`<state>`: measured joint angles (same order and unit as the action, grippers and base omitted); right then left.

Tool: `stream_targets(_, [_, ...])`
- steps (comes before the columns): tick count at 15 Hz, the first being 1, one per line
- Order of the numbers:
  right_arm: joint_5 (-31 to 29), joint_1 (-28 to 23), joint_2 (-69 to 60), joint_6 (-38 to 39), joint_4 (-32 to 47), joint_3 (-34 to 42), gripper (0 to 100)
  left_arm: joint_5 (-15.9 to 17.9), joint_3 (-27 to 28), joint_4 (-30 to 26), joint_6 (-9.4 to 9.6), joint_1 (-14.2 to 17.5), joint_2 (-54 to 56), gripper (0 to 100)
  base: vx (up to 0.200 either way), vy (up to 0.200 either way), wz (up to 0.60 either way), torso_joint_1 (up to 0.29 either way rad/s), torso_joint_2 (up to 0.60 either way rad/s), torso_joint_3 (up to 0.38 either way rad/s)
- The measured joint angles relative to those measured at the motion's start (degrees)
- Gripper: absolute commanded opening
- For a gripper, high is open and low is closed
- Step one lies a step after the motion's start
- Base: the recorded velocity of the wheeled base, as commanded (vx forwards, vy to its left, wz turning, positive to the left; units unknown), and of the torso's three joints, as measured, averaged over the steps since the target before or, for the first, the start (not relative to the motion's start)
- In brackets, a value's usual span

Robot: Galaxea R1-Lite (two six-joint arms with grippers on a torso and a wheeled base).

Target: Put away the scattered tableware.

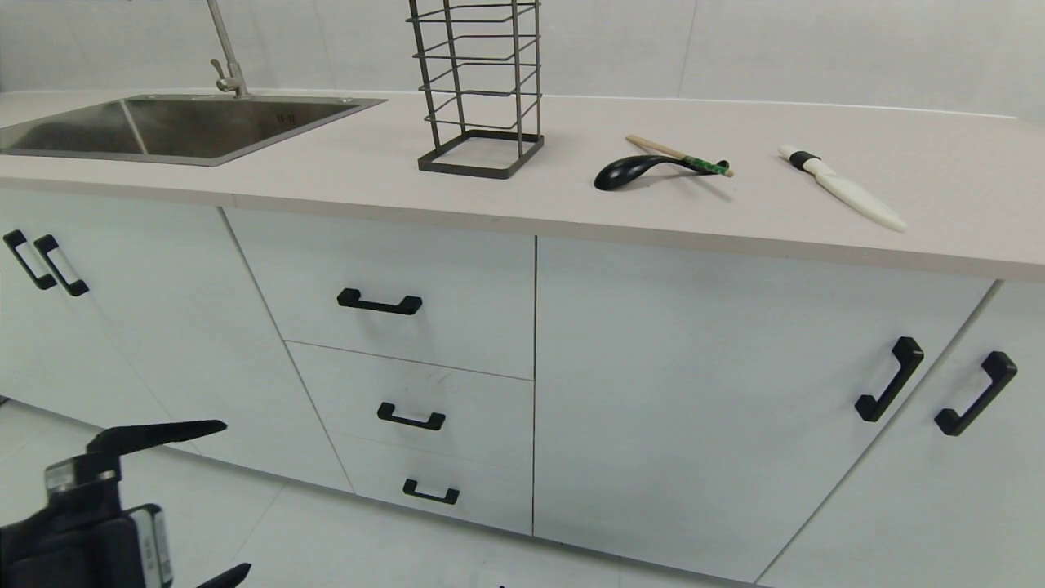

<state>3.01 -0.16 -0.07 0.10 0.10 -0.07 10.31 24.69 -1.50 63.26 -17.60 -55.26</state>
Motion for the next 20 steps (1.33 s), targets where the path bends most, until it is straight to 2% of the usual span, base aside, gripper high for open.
stream_targets(1, [0.0,0.0,0.0,0.0,0.0,0.0,0,0.2,0.9,0.2,1.61,-1.4,-2.9,100,0.0,0.0,0.0,0.0,0.0,0.0])
stream_targets(3, [0.0,0.0,0.0,0.0,0.0,0.0,0,0.4,3.9,1.3,7.47,-3.1,-10.9,100,0.0,0.0,0.0,0.0,0.0,0.0])
stream_targets(5, [0.0,0.0,0.0,0.0,0.0,0.0,0,0.6,7.1,2.1,12.91,-3.0,-20.2,100,0.0,0.0,0.0,0.0,0.0,0.0])
stream_targets(7, [0.0,0.0,0.0,0.0,0.0,0.0,0,0.9,9.4,4.1,16.25,-1.9,-29.6,100,0.0,0.0,0.0,0.0,0.0,0.0])
stream_targets(9, [0.0,0.0,0.0,0.0,0.0,0.0,0,0.9,10.7,9.3,17.57,-1.1,-37.1,100,0.0,0.0,0.0,0.0,0.0,0.0])
stream_targets(11, [0.0,0.0,0.0,0.0,0.0,0.0,0,0.9,11.2,12.1,17.62,-0.6,-42.2,100,0.0,0.0,0.0,0.0,0.0,0.0])
stream_targets(18, [0.0,0.0,0.0,0.0,0.0,0.0,0,1.1,11.4,13.5,17.46,0.8,-48.5,100,0.0,0.0,0.0,0.0,0.0,0.0])
stream_targets(20, [0.0,0.0,0.0,0.0,0.0,0.0,0,1.0,11.3,16.9,17.46,2.1,-49.1,100,0.0,0.0,0.0,0.0,0.0,0.0])
